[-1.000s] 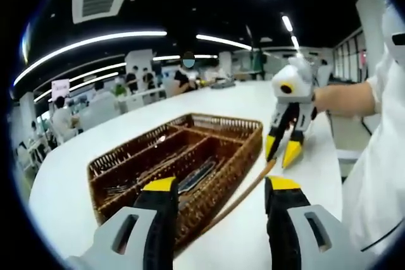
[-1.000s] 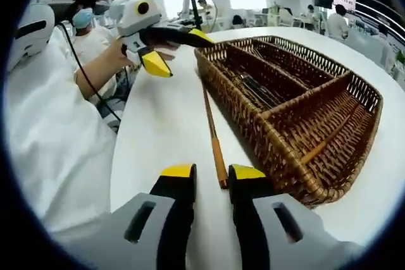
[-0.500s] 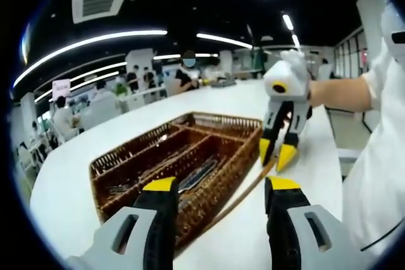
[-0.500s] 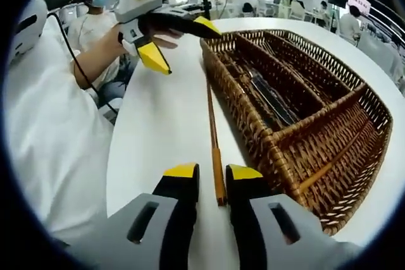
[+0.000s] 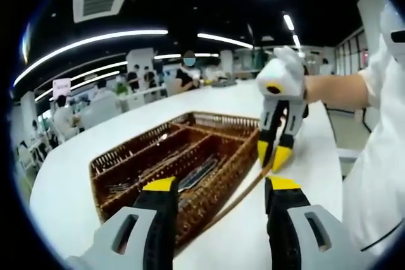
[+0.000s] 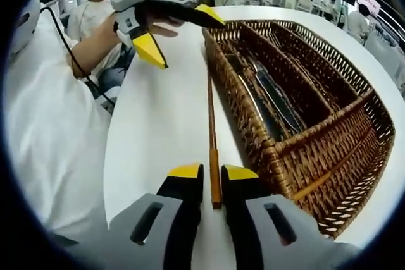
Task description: Arrange the knives, forks, and spoons in their matching storage slots by inserting each utensil handle-first until every utensil is classified and aligned in the correct compartment
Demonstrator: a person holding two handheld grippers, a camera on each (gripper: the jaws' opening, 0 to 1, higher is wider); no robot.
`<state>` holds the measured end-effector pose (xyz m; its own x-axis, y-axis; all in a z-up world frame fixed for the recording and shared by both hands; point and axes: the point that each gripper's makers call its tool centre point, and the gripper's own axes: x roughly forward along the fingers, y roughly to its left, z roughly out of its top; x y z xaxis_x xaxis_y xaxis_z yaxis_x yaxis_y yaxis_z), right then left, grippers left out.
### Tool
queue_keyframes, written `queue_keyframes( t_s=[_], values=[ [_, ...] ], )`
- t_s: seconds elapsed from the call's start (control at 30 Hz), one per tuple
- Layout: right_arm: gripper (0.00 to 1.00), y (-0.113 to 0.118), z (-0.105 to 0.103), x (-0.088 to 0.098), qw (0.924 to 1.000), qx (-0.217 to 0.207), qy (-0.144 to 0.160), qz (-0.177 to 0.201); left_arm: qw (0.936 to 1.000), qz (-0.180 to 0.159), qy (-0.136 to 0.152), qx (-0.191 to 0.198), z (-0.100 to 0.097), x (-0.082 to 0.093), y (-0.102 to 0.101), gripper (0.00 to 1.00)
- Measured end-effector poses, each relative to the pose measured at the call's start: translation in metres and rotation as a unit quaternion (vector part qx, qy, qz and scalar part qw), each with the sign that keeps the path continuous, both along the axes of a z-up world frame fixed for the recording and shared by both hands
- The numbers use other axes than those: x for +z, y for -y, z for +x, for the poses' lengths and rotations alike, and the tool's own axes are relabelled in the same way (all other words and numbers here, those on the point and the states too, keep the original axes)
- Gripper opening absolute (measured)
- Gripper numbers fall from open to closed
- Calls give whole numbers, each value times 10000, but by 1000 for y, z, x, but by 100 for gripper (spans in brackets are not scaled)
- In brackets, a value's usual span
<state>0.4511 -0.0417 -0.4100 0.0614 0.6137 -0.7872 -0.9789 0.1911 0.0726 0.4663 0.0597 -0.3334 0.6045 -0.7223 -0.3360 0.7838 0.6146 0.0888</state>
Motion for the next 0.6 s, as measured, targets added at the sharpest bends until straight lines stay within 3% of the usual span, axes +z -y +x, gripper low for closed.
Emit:
queue_keyframes(
  t_s=[0.17,0.6],
  values=[
    [7,1,0,-1,9997,149,92,-173,10000,2,-19,-1,0,-1,0,56],
    [7,0,-2,-2,9976,420,218,-503,10000,-4,-71,-20,-1,-5,0,57]
  ],
)
